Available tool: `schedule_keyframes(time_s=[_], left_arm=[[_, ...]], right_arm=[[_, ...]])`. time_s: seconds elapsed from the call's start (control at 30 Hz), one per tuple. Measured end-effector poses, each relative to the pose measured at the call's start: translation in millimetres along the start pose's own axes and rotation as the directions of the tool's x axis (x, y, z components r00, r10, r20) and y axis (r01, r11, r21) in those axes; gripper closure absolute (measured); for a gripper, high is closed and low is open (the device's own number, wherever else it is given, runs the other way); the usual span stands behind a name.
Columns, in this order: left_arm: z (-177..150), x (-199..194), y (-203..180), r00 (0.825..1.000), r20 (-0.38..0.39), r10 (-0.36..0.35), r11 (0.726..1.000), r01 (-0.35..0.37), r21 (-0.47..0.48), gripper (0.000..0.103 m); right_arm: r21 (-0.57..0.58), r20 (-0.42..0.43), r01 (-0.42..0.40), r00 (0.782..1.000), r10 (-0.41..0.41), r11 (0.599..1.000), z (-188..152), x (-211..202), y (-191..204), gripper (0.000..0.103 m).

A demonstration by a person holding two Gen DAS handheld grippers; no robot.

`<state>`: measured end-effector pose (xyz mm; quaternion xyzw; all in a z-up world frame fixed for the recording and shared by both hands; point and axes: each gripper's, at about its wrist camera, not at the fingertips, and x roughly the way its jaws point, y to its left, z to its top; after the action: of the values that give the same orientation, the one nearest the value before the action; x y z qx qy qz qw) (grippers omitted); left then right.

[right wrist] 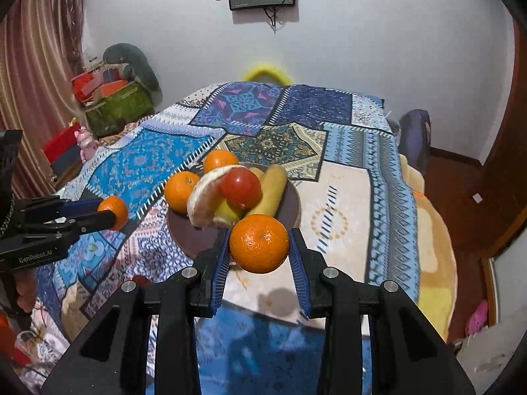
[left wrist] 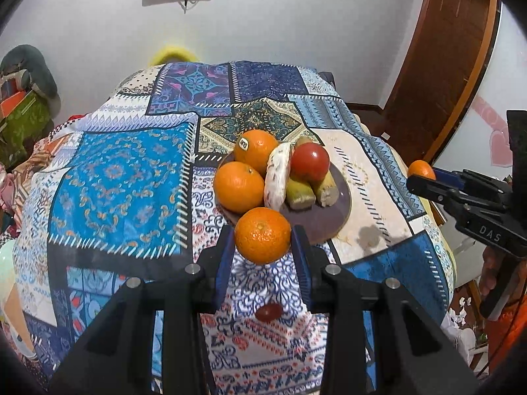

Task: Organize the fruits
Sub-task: 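Set the mandarin on the plate with the left gripper while the right gripper places its mandarin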

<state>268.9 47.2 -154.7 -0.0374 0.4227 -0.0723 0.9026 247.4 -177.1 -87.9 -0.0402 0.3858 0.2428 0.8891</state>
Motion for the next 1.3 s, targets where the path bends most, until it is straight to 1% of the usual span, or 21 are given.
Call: schedule_keyframes(time_s=[0.17, 0.37, 0.73, 0.93, 1.1, 1.23, 1.3], left_arm=[[8, 21, 1, 1.000, -0.013, -0.012, 1.000, 0.012, 0.002, 0.068], [11, 48, 3, 0.999, -0.044, -0.031, 0.999, 0.031, -0.009, 0.068], [9, 84, 5, 0.995, -0.095, -0.043, 0.999, 0.043, 0.000, 0.068], [10, 94, 4, 0.993, -0.107, -0.044, 0.999, 0.044, 0.002, 0.068], [9, 94, 3, 0.994, -0.102, -0.039, 0.999, 0.041, 0.018, 0.068], [9, 96, 1, 0.994, -0.108, -0.020, 0.999, 0.023, 0.022, 0.064], [8, 97, 1, 0.992, -0.120, -0.026, 1.000, 0.028, 0.014, 0.062]], right_arm=[[-0.029, -0.015, -0.010, 1.000, 0.010, 1.000, 7, 18, 5, 0.071], [-0.019, -0.037, -0.057, 0.998, 0.056, 0.998, 10, 43, 8, 0.071], [-0.014, -0.116, -0.115, 0.987, 0.113, 0.993, -5, 84, 18, 0.071], [0.007, -0.141, -0.125, 0.982, 0.124, 0.992, -12, 97, 16, 0.071], [0.009, -0.155, -0.129, 0.979, 0.129, 0.992, -14, 104, 16, 0.071], [0.011, -0.158, -0.131, 0.979, 0.131, 0.991, -16, 108, 17, 0.071], [0.012, -0.166, -0.131, 0.977, 0.131, 0.991, -16, 109, 17, 0.071]])
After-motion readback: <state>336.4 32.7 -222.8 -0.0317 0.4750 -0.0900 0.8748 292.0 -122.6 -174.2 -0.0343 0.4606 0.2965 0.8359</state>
